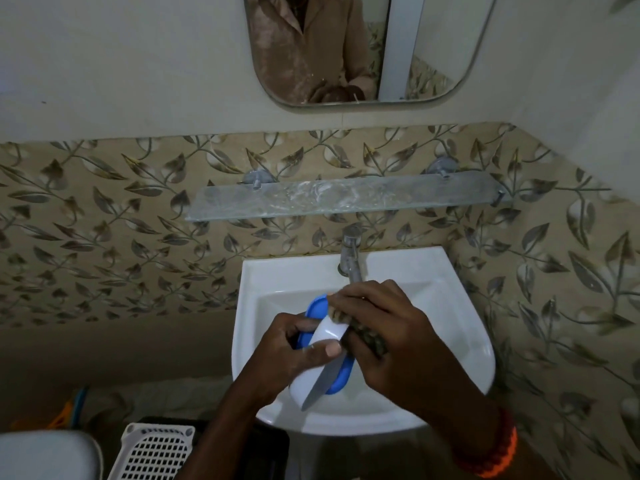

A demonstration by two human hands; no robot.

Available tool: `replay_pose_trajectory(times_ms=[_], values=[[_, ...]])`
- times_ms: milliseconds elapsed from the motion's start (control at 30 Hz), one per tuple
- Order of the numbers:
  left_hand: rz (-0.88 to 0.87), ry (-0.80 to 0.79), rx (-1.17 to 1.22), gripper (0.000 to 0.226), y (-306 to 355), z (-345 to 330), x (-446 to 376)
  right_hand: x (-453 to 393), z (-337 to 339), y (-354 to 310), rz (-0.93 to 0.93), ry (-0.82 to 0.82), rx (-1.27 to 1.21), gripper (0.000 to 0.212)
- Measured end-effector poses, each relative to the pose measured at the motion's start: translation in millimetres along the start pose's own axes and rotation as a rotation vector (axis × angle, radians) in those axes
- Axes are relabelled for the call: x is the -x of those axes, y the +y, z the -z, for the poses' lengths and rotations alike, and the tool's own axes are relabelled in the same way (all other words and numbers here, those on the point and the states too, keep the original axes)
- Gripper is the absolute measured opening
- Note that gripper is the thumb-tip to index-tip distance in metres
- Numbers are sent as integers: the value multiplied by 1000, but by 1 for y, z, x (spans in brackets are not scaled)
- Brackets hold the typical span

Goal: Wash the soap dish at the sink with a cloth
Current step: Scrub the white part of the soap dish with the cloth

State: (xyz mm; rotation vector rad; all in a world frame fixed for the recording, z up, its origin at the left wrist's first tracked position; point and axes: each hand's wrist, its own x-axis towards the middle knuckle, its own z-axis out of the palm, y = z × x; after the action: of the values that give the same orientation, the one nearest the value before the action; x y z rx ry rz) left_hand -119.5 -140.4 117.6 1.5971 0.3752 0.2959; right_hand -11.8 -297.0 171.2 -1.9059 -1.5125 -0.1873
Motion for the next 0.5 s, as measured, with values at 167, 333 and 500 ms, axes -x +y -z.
replay_pose_trajectory(times_ms=[167,333,500], values=[[-22,-62,-87,32,8,-3,6,1,3,4,-35,48,-23,39],[-60,18,-51,38,8,-1,5,4,3,-12,122,4,77,35],[-123,-62,-140,36,27,-2,10,5,-1,7,-137,142,8,36]])
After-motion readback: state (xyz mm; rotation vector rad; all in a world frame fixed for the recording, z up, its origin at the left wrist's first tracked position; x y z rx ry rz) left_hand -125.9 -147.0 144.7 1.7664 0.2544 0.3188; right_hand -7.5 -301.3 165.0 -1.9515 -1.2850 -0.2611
